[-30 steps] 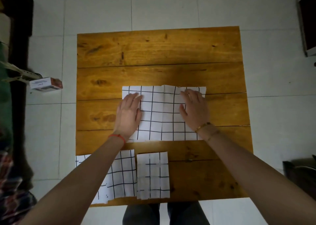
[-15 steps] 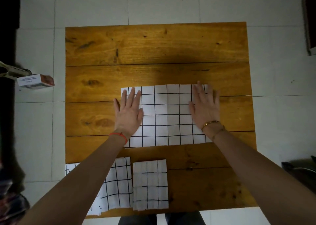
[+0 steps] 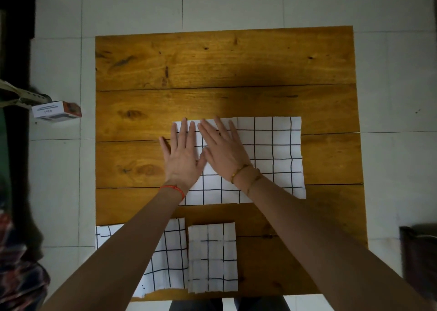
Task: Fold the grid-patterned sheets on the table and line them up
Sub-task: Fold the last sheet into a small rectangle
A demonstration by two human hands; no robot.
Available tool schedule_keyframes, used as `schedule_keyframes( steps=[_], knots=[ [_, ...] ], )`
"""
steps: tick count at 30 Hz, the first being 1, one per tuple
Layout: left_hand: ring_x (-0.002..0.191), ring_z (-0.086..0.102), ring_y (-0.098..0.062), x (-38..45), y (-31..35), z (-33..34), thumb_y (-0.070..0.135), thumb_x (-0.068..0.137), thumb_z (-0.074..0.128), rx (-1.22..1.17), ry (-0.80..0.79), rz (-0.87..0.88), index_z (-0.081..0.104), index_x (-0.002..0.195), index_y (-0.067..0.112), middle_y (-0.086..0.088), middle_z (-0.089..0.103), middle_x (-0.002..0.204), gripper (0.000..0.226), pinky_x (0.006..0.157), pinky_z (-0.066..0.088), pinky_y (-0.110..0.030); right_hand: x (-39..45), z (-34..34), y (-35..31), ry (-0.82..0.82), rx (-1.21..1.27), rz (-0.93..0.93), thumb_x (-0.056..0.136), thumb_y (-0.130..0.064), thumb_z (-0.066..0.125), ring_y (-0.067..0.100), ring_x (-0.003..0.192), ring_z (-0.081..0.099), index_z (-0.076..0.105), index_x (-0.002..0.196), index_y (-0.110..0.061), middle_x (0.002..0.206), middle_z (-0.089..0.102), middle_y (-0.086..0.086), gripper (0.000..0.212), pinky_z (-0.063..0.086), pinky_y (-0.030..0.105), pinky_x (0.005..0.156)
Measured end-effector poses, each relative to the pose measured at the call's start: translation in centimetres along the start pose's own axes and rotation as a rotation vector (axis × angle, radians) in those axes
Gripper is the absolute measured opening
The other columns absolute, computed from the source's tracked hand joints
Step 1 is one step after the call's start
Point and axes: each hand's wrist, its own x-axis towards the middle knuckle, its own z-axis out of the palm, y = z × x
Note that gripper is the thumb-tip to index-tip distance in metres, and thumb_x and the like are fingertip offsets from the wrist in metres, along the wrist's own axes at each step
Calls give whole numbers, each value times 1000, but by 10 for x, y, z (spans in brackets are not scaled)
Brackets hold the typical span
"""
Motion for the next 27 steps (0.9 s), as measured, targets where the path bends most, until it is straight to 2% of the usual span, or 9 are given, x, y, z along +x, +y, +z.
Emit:
schedule_keyframes(
  steps=[5,8,10,15,21,25,27],
  knots=[
    [147,-14,-24,0,-2,2,60,92,24,18,-30,-37,-5,153,16,-2,-14,161,81,116,-3,-60,5,8,-3,-37,-34,28,100,-39,27,28,146,7,13,151,-16,159,13,-1,57,13,55,115],
    [147,-16,-25,-1,-2,2,60,91,32,57,-49,-33,-9,153,17,-2,-18,160,85,115,-3,-61,-6,9,15,-21,-25,11,100,-38,30,28,145,15,19,150,-16,157,20,0,56,17,56,115],
    [147,-17,-25,-1,-2,0,60,90,34,65,-60,-34,-10,152,17,-1,-20,159,87,115,-4,-62,-16,9,34,-20,-8,31,100,-38,25,28,145,13,17,150,-16,158,18,1,56,16,55,115],
    [145,-21,-29,0,-3,-3,63,90,32,85,-97,-50,-15,151,21,2,-24,158,88,114,-4,-63,-56,11,95,-17,-88,249,99,-41,11,27,146,5,6,151,-19,159,10,1,57,9,52,117],
    [145,-19,-31,-1,0,-7,63,90,36,78,-94,-57,-11,152,20,2,-21,159,89,114,-5,-63,-94,11,145,10,-88,519,98,-44,7,27,146,7,9,151,-17,158,14,1,59,7,55,116],
    [146,-16,-29,-3,1,-6,56,90,44,17,-46,-65,-6,153,20,0,-14,161,88,115,-4,-61,-99,14,150,24,-93,521,98,-45,6,26,146,5,7,151,-16,159,11,2,60,5,54,117],
    [148,-7,-29,-10,1,-4,48,90,50,-71,31,-76,3,153,19,-3,-3,162,84,117,0,-58,-97,13,146,81,-50,547,100,-44,12,28,146,8,10,151,-14,159,13,4,59,3,51,117]
  ],
)
